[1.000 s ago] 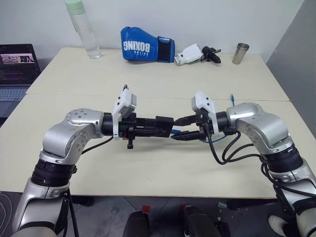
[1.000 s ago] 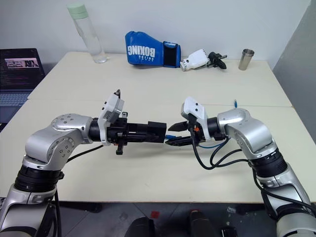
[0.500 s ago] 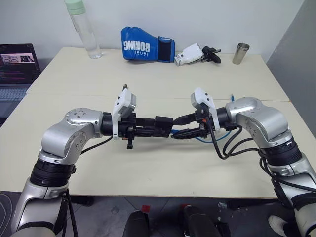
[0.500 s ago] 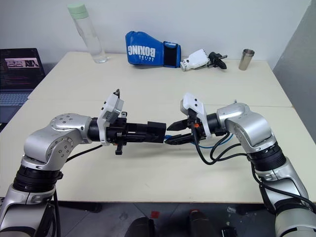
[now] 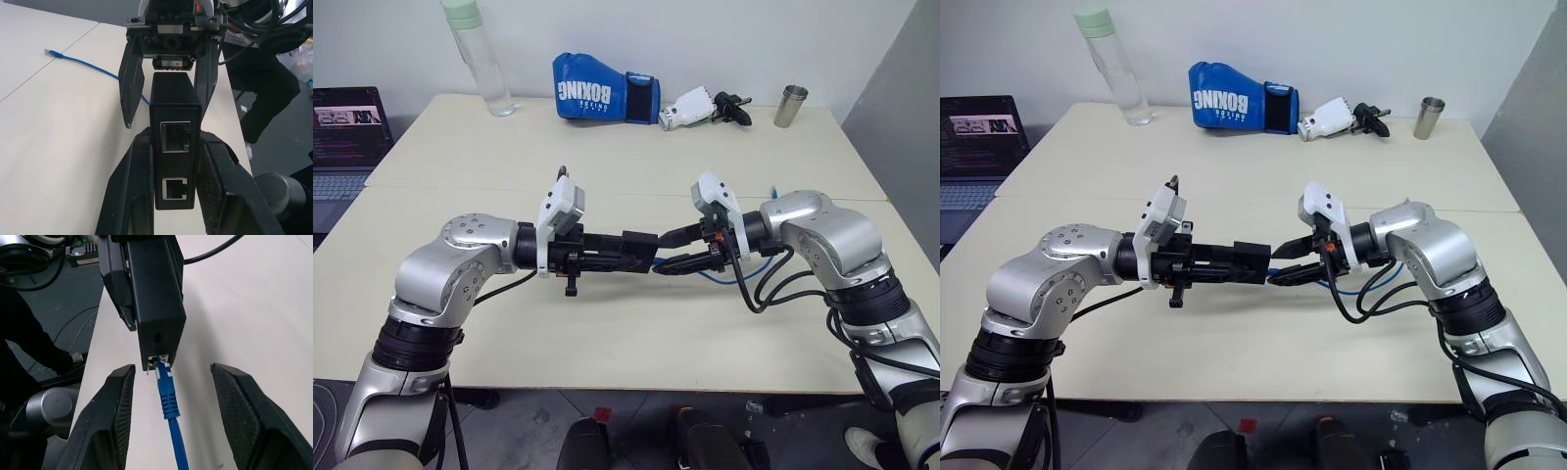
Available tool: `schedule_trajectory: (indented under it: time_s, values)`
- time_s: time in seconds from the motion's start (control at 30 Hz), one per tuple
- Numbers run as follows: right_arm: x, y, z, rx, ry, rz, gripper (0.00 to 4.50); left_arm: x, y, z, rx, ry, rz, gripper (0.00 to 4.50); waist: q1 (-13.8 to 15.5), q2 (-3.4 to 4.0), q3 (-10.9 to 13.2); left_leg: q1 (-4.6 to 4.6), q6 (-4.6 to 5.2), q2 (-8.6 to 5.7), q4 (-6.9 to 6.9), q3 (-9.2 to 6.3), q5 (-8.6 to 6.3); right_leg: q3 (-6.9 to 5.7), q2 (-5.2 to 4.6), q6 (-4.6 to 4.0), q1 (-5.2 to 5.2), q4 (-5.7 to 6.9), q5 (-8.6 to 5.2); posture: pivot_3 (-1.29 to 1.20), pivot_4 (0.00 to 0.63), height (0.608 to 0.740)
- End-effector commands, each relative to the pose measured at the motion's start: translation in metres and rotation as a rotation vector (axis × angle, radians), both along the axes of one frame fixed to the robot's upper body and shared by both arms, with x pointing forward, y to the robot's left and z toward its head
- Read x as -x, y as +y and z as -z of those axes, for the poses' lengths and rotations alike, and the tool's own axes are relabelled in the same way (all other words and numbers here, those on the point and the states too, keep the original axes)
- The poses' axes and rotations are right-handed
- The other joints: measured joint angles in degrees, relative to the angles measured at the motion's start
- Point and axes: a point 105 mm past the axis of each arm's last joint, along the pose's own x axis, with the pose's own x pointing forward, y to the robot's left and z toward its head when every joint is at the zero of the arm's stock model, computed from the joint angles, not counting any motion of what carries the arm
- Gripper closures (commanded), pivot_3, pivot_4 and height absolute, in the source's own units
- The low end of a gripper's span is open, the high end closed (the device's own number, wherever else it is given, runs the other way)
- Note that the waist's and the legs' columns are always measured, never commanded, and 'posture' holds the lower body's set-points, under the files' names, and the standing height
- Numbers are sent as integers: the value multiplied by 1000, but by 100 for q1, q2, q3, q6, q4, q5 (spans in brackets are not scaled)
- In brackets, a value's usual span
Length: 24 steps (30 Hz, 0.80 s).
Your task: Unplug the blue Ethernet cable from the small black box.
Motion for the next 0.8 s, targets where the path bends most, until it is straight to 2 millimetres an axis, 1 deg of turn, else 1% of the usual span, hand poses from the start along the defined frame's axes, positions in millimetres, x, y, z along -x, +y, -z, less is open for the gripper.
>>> schedule_trajectory:
  time_s: [0.03,0.17,0.3,0.7,0.8]
  values:
    - [3,4,-9,-7,-28,-28,2440,2,0,-11,7,-61,2,3712,1,0,0,0,0,0,0,0,0,0,0,0,0,0,0,0,150,740]
    - [3,5,-6,3,-29,-30,3489,2,0,-11,10,-62,1,3712,0,0,0,0,0,0,0,0,0,0,0,0,0,0,0,0,150,740]
    - [3,5,-5,11,-33,-30,4398,1,0,-11,12,-62,0,3712,0,0,0,0,0,0,0,0,0,0,0,0,-1,0,0,0,150,740]
    - [2,3,-5,16,-44,-33,4424,2,0,-10,8,-58,4,3712,-1,0,0,0,0,0,0,0,0,0,0,0,-1,0,0,0,150,740]
    - [1,-2,-2,33,-35,-33,4424,3,3,-10,0,-55,0,3712,0,0,0,0,0,0,-1,0,0,0,0,0,-1,0,0,0,150,740]
